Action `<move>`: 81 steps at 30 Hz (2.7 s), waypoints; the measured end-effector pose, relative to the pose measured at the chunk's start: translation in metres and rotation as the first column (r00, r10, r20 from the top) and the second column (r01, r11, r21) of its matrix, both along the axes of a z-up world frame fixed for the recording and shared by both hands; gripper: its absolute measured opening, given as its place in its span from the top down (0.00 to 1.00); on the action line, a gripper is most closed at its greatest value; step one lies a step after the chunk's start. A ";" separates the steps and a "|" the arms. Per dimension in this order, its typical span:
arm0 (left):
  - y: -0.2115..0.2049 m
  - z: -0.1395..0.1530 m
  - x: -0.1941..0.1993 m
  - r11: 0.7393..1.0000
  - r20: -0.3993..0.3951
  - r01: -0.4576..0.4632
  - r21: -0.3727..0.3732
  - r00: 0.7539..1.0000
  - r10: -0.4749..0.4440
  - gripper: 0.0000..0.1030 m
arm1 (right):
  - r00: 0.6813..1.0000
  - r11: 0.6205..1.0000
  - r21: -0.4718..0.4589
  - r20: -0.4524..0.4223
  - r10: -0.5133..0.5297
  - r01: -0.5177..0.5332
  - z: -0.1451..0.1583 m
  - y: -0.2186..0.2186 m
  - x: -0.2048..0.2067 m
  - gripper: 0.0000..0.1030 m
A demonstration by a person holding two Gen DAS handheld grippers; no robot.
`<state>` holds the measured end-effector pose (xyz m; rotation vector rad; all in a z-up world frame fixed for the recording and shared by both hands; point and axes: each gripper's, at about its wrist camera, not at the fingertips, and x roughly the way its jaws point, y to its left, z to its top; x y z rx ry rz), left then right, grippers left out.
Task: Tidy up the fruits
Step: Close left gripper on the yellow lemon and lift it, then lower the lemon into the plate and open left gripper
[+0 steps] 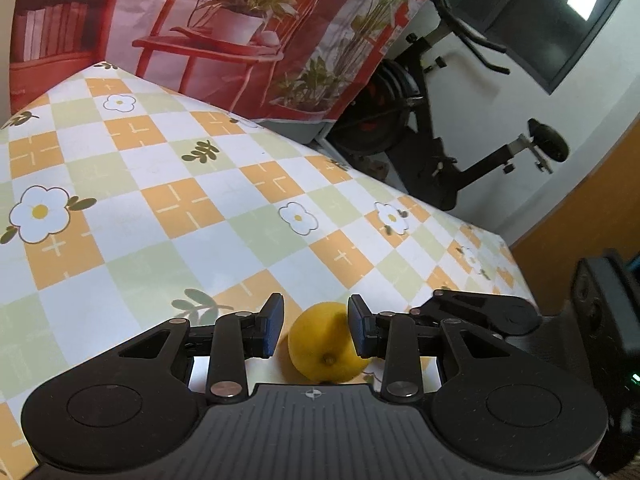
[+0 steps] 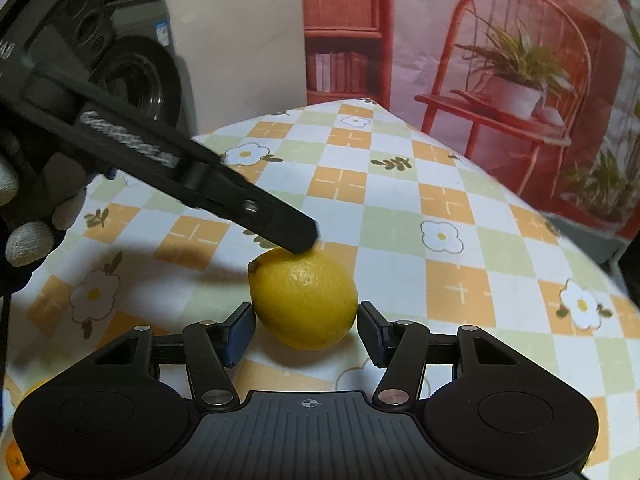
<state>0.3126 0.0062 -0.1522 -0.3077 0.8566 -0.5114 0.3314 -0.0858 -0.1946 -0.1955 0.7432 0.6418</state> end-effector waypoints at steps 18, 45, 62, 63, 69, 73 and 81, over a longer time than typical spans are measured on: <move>-0.003 -0.010 -0.001 0.999 0.001 0.047 -0.022 0.999 -0.047 0.65 | 0.999 0.997 0.058 -0.016 -0.041 0.042 -0.002 -0.006 0.005 0.49; -0.008 0.044 -0.091 0.985 0.057 0.175 0.002 0.983 -0.175 0.66 | 1.000 0.997 0.076 0.018 -0.023 0.021 0.062 -0.011 -0.099 0.50; -0.004 0.033 -0.130 0.975 0.005 0.220 0.030 0.975 -0.220 0.66 | 0.999 0.999 -0.015 -0.024 0.047 -0.048 0.056 0.008 -0.151 0.50; -0.004 0.032 -0.129 0.975 0.002 0.220 0.030 0.975 -0.220 0.67 | 0.998 0.998 -0.023 -0.030 0.053 -0.053 0.054 0.010 -0.151 0.50; -0.001 0.027 -0.127 0.977 -0.011 0.213 0.024 0.977 -0.213 0.67 | 0.997 0.997 -0.043 -0.032 0.069 -0.070 0.053 0.013 -0.149 0.50; 0.000 0.025 -0.127 0.977 -0.012 0.213 0.014 0.977 -0.213 0.66 | 0.997 0.996 -0.055 -0.035 0.072 -0.074 0.054 0.014 -0.147 0.49; -0.002 0.023 -0.132 0.974 -0.016 0.224 0.020 0.974 -0.224 0.66 | 0.998 0.995 -0.074 -0.023 0.064 -0.065 0.056 0.011 -0.150 0.48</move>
